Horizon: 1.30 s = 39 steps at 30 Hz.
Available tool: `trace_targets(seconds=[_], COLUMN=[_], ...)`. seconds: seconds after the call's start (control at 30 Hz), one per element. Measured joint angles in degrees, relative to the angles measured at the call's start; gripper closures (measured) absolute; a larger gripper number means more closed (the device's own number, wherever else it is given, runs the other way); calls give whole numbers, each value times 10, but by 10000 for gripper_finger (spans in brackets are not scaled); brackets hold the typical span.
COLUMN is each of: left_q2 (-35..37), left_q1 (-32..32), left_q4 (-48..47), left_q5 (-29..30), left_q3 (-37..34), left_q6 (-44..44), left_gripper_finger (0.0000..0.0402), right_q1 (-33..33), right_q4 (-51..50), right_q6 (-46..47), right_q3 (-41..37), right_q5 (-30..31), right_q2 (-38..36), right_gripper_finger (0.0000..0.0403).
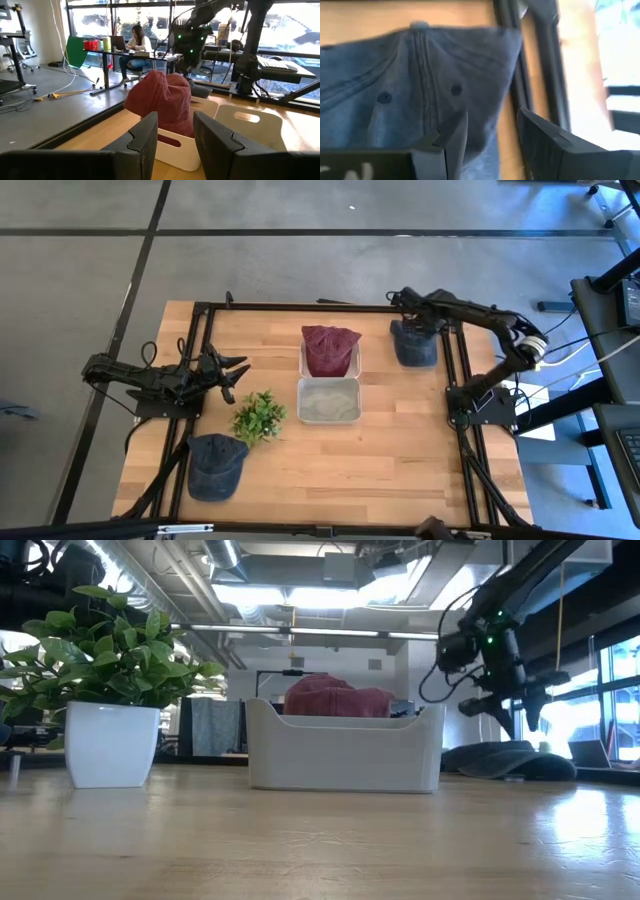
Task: Pick & Place hat
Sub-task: Put the blue cap into the gray bin
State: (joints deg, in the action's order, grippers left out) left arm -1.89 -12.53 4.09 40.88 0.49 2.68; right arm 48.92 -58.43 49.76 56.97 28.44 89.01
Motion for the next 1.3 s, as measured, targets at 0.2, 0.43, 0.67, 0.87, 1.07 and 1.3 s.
trace_targets(seconds=[0.2,0.43,0.67,0.87,1.07,1.3], left_q2=[0,0,0,0,0,0], left_q1=[0,0,0,0,0,0], left_q4=[0,0,0,0,0,0], left_q5=[0,0,0,0,0,0], left_q3=[0,0,0,0,0,0], left_q6=[0,0,-5,-5,-5,-5], left_gripper_finger=[280,280,280,280,280,280], right_q1=[0,0,-1,-1,-6,-63], right_q4=[3,41,38,5,-6,-8], right_q6=[17,-47,-101,-145,-171,-146], right_q3=[0,0,0,0,0,0], right_q5=[-23,-61,-61,-60,-56,-62], right_q2=[53,85,74,45,-44,-214], right_gripper_finger=[228,247,373,389,396,399])
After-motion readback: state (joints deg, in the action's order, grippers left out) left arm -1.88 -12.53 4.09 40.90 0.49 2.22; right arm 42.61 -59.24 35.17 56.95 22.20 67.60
